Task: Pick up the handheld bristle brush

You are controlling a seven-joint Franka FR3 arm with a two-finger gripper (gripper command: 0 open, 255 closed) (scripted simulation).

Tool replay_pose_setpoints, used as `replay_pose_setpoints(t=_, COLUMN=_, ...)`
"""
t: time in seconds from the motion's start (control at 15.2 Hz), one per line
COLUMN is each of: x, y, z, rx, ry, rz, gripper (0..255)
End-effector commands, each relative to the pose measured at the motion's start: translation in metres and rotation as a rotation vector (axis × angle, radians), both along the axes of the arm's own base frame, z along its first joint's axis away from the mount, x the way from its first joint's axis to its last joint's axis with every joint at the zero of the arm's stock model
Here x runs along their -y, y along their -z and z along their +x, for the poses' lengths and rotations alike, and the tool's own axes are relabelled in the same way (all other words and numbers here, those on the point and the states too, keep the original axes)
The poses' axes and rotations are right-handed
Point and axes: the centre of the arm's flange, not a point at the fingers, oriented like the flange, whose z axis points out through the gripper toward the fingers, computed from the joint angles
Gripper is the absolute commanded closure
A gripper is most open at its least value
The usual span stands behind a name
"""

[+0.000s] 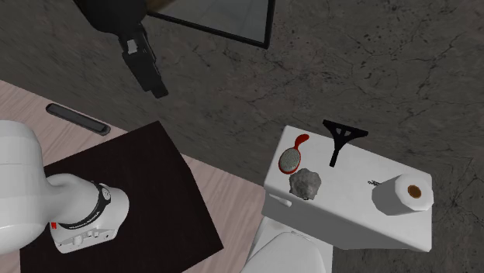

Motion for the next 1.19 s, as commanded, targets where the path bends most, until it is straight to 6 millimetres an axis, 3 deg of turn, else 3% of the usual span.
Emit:
replay_pose_setpoints(t=0.0, x=0.000, y=0.000, z=0.000, rx=0.000, ry=0.000, rz=0.000, gripper=0)
replay_pose_setpoints(t=1.12, x=0.090, y=0.161, z=0.139, rx=-0.053, ry=-0.182, rz=0.031, gripper=0)
